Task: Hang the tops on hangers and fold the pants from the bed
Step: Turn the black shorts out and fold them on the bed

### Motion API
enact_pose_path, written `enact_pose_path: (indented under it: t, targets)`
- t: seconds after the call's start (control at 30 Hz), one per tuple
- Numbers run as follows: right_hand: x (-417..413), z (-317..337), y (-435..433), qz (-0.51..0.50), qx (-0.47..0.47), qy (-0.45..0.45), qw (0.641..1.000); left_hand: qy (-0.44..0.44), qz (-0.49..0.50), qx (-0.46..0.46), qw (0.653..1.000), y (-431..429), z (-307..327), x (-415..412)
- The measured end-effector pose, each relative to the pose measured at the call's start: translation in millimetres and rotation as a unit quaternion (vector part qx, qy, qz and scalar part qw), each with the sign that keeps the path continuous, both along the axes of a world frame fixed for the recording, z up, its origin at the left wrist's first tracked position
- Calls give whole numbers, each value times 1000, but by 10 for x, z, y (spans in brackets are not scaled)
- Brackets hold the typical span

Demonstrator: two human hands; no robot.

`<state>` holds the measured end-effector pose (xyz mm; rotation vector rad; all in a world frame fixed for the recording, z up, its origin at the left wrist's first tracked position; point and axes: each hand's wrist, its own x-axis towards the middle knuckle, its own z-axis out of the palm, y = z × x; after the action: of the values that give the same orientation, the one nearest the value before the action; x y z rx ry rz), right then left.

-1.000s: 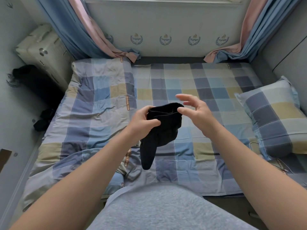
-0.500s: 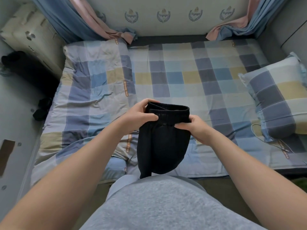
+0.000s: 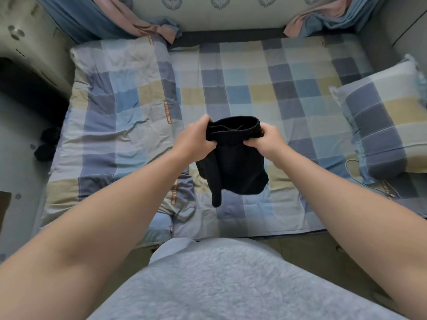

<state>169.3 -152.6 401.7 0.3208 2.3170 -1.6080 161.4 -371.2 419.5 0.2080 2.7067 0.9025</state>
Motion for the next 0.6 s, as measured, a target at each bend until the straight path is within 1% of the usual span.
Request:
enact_pose_path:
  t: [0.07,0.2,0.3,0.4,0.47,0.53,0.6]
  targets:
    - [-151,116,29,-8,17,29,999,39,6,19,999,5,100,-109]
    - [-276,209,24,-13,47,70,996,94,9,18,995,-2,194,-210]
    - [-201,130,11,-4,61,76,995,97,3,14,995,-12,121,-141]
    - [-5,-163,-31,14,87,42,995,72,-11,2,997,-52,-155,24]
    - [186,-483,-58,43,176,21,983,46,-23,-13,999,-81,-423,183]
    - [440,-835,-94,89,280,-2,956,15,-42,-40,998,-107,-757,376]
    - [724,-1213,-152,127,324,-32,937,-26,-73,-73,994,-134,-1167,600]
